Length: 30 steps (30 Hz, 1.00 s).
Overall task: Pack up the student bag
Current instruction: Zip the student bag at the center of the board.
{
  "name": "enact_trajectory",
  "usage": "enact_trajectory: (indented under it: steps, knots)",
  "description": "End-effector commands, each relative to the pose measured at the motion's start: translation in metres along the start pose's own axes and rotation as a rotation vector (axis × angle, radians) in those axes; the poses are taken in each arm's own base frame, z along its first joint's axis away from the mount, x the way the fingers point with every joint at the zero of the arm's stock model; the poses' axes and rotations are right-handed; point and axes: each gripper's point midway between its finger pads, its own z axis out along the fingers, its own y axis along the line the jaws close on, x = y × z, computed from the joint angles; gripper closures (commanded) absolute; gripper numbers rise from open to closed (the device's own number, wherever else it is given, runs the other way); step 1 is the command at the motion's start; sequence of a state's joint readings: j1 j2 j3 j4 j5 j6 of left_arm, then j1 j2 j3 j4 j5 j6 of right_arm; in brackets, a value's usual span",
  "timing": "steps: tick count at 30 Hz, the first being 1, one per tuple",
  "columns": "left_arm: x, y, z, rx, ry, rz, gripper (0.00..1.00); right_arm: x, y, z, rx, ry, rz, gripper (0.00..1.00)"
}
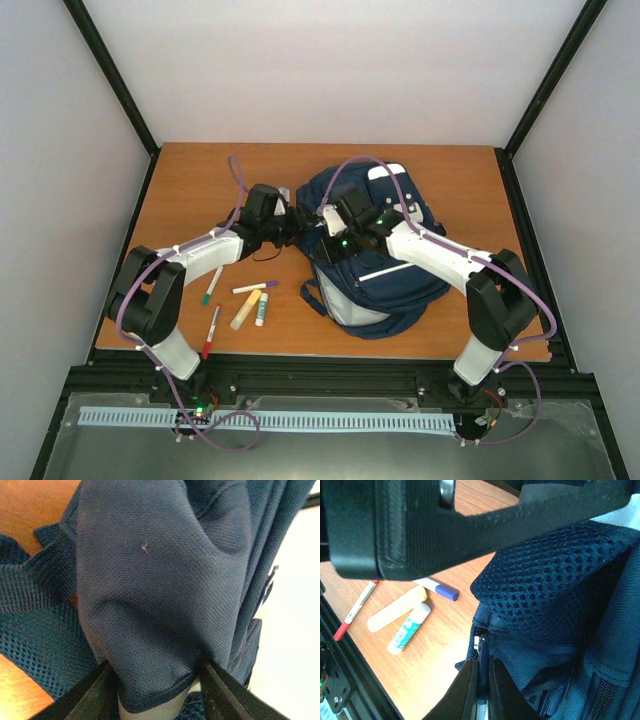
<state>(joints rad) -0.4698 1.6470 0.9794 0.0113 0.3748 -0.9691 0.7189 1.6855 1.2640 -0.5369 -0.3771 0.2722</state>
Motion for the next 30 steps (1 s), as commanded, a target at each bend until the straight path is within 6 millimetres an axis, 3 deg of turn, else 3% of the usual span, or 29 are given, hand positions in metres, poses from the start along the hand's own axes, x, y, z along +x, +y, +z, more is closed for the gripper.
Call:
enact_trajectory:
  steps: [1, 4, 6, 14, 18, 23, 26, 30]
  knots:
    - [-0.003, -0.011, 0.009, 0.005, 0.022, 0.021, 0.61, 0.011, 0.048, -0.01, -0.205, 0.034, 0.025, 0.97]
    - [-0.003, -0.012, 0.025, 0.014, 0.058, 0.0, 0.91, 0.017, 0.045, -0.007, -0.214, 0.049, 0.056, 0.97]
    - [-0.009, -0.01, 0.031, 0.01, 0.041, -0.017, 0.99, 0.021, 0.044, -0.007, -0.236, 0.058, 0.098, 0.97]
    - [-0.053, 0.002, 0.019, -0.063, -0.168, -0.035, 0.99, 0.041, 0.049, -0.014, -0.293, 0.087, 0.218, 0.97]
    - [-0.072, 0.014, 0.014, -0.096, -0.242, -0.053, 0.99, 0.048, 0.04, -0.014, -0.243, 0.09, 0.225, 0.97]
    - [-0.092, 0.035, 0.006, -0.125, -0.309, -0.099, 0.99, 0.073, 0.031, -0.013, -0.219, 0.115, 0.253, 0.97]
    - [-0.102, 0.048, -0.001, -0.13, -0.338, -0.131, 0.99, 0.074, 0.036, -0.016, -0.251, 0.115, 0.232, 0.97]
    - [-0.106, 0.051, -0.007, -0.144, -0.356, -0.118, 0.99, 0.068, 0.043, -0.028, -0.264, 0.09, 0.178, 0.97]
